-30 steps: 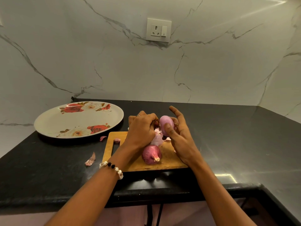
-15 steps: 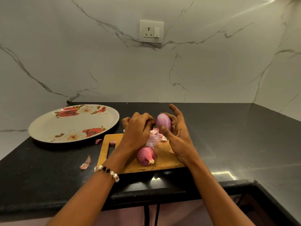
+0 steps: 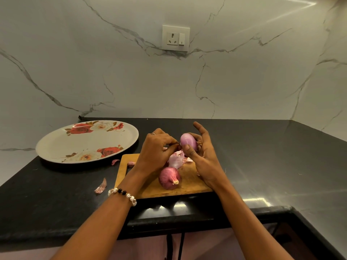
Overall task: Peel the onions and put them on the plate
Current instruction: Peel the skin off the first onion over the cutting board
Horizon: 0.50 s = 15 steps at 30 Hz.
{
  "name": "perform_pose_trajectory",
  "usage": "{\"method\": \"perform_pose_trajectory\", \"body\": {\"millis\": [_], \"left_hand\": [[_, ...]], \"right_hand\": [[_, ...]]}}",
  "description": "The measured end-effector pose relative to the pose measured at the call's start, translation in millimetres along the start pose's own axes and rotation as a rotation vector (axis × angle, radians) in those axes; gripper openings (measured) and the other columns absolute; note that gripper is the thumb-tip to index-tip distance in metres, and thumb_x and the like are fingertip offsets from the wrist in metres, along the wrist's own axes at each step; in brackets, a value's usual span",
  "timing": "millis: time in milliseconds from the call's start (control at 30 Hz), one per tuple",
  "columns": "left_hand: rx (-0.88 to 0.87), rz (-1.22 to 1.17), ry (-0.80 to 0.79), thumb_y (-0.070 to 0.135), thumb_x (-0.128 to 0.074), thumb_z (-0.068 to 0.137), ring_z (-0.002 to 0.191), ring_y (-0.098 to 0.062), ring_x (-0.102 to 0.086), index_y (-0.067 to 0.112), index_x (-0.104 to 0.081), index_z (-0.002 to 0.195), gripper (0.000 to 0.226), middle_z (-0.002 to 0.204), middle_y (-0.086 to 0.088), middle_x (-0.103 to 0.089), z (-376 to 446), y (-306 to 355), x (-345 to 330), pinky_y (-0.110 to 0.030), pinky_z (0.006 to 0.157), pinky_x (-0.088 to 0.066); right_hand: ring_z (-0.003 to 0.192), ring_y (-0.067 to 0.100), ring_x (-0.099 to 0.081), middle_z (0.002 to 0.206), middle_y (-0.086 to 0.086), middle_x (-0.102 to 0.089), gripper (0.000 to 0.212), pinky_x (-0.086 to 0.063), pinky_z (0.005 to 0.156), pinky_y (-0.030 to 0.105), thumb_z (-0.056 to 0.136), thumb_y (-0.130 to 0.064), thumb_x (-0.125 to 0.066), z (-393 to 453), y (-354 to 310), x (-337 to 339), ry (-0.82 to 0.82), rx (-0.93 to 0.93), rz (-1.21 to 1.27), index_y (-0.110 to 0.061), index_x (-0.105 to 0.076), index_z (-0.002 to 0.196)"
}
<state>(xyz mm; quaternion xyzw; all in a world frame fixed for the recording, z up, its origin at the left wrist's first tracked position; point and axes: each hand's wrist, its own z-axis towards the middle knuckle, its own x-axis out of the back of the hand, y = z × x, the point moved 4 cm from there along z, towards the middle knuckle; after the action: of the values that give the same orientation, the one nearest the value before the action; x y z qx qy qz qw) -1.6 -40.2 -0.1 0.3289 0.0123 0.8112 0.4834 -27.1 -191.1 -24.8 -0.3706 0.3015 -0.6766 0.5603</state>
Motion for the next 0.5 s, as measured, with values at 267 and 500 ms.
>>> {"method": "perform_pose_trajectory", "body": {"millis": [267,500], "left_hand": [[0.041,-0.046,0.057,0.027,-0.065,0.081,0.071,-0.011,-0.051,0.006,-0.075,0.076,0.023,0.068,-0.004,-0.068,-3.4,1.7,-1.1,-0.023,0.057,-0.04],[0.031,-0.04,0.077,0.026,-0.066,0.079,0.068,-0.006,-0.047,0.005,-0.074,0.074,0.023,0.065,-0.004,-0.068,-2.1,5.1,-1.5,-0.024,0.057,-0.039]], "right_hand": [[0.12,0.014,-0.058,0.132,-0.002,-0.051,0.067,-0.051,0.102,0.031,0.092,-0.025,-0.065,0.7,0.3,-0.2,0.003,0.011,-0.015,-0.034,-0.028,0.147],[0.119,0.009,-0.058,0.129,-0.006,-0.054,0.068,-0.051,0.1,0.027,0.091,-0.021,-0.068,1.8,2.4,1.3,0.033,0.037,-0.058,-0.033,-0.03,0.146]]}}
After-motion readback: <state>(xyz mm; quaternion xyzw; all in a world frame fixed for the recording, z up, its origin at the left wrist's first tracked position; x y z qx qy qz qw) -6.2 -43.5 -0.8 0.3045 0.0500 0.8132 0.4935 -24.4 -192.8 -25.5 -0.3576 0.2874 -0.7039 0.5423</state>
